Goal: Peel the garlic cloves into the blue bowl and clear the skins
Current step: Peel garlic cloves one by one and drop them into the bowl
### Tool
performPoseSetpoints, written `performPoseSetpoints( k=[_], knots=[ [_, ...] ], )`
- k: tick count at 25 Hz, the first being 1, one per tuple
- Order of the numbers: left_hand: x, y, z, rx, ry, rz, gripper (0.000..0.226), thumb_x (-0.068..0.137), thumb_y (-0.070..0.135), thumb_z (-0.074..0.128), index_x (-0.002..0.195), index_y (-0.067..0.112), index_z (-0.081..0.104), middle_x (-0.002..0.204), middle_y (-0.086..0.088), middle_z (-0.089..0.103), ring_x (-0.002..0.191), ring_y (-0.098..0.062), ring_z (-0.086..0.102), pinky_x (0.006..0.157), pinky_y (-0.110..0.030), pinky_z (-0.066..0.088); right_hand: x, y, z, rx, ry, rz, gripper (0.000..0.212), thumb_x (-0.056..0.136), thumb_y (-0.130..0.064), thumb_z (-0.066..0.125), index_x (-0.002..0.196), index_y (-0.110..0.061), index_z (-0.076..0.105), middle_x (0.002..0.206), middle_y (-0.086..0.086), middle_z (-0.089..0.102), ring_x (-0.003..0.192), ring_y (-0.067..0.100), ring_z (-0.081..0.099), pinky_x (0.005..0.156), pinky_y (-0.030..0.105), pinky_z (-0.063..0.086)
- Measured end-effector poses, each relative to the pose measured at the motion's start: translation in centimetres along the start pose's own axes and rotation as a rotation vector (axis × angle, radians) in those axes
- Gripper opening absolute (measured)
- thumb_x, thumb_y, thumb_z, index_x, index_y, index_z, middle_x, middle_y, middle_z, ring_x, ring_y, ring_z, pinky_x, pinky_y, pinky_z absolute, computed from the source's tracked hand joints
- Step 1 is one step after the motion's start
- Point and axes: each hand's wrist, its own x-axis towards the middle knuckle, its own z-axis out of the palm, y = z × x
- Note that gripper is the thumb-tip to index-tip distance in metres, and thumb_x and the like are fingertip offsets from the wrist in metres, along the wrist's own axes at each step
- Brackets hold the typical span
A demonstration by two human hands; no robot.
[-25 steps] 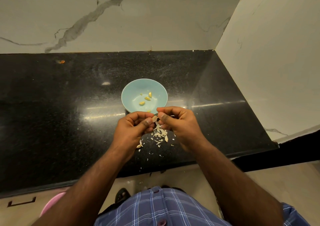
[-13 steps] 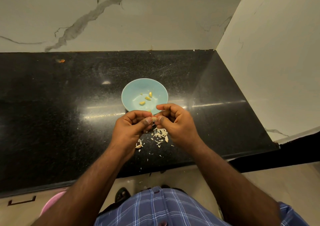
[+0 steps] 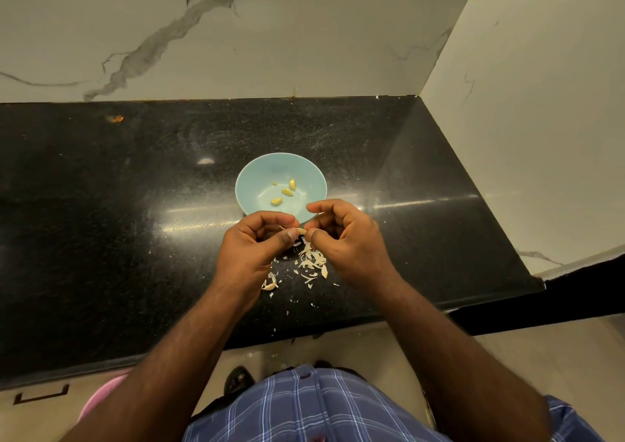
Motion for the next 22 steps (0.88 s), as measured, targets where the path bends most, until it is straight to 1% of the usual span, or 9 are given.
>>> performPoseSetpoints(
  k=[4, 8, 11, 13, 16, 19, 22],
  knots=[
    [-0.1, 0.0, 0.2, 0.023, 0.002, 0.023, 0.017, 0.079, -0.001, 0.077, 0.095, 0.006, 0.075, 0.094, -0.017, 0.077, 0.091, -0.026, 0.075, 0.080, -0.030, 0.061, -0.1, -0.1, 0.3, -0.069, 0.011, -0.009, 0.028, 0.091, -0.013, 0.071, 0.118, -0.017, 0.067, 0.092, -0.006, 0.076, 0.088, 0.009, 0.073, 0.081, 0.038, 0.062],
    [-0.3, 0.2, 0.3, 0.007, 0.008, 0.022, 0.020, 0.074, 0.005, 0.078, 0.093, 0.005, 0.074, 0.093, -0.018, 0.077, 0.093, -0.029, 0.075, 0.081, -0.032, 0.061, -0.3, -0.2, 0.5, -0.117, 0.018, -0.032, 0.026, 0.092, -0.013, 0.070, 0.117, -0.017, 0.068, 0.091, -0.008, 0.076, 0.085, 0.007, 0.072, 0.079, 0.036, 0.062],
    [-0.5, 0.1, 0.5, 0.014, 0.012, 0.024, 0.018, 0.075, 0.002, 0.077, 0.093, 0.003, 0.074, 0.094, -0.018, 0.077, 0.096, -0.030, 0.075, 0.083, -0.034, 0.061, -0.5, -0.1, 0.8, -0.145, 0.054, -0.079, 0.025, 0.093, -0.008, 0.066, 0.116, -0.017, 0.067, 0.089, -0.007, 0.074, 0.083, 0.009, 0.071, 0.075, 0.035, 0.061],
    [-0.4, 0.1, 0.6, 0.010, -0.006, 0.028, 0.017, 0.076, 0.005, 0.077, 0.093, 0.006, 0.075, 0.096, -0.019, 0.077, 0.098, -0.031, 0.075, 0.085, -0.036, 0.061, -0.5, 0.0, 1.0, -0.148, 0.064, -0.086, 0.023, 0.094, -0.006, 0.063, 0.115, -0.016, 0.067, 0.089, -0.005, 0.073, 0.083, 0.011, 0.070, 0.073, 0.037, 0.061],
    [-0.3, 0.1, 0.5, -0.062, -0.009, 0.022, 0.016, 0.073, 0.007, 0.078, 0.089, 0.009, 0.076, 0.096, -0.019, 0.077, 0.096, -0.030, 0.075, 0.080, -0.031, 0.060, -0.3, -0.1, 0.7, -0.039, 0.042, -0.027, 0.022, 0.093, -0.007, 0.062, 0.110, -0.022, 0.066, 0.088, -0.004, 0.073, 0.084, 0.013, 0.071, 0.076, 0.043, 0.061],
    [-0.3, 0.3, 0.4, -0.122, 0.001, -0.012, 0.017, 0.072, 0.005, 0.076, 0.089, 0.008, 0.075, 0.093, -0.016, 0.077, 0.091, -0.025, 0.075, 0.076, -0.026, 0.060, 0.0, 0.0, 0.1, 0.145, -0.021, 0.046, 0.022, 0.089, -0.015, 0.066, 0.106, -0.028, 0.064, 0.092, 0.003, 0.074, 0.089, 0.021, 0.074, 0.081, 0.050, 0.062],
    [-0.3, 0.3, 0.3, -0.100, -0.002, -0.024, 0.019, 0.072, 0.005, 0.076, 0.090, 0.007, 0.074, 0.094, -0.016, 0.077, 0.091, -0.024, 0.075, 0.075, -0.025, 0.060, 0.0, 0.0, -0.3, 0.172, -0.068, 0.042, 0.024, 0.089, -0.012, 0.073, 0.110, -0.020, 0.064, 0.091, 0.006, 0.074, 0.088, 0.025, 0.073, 0.082, 0.052, 0.061]
  ],
)
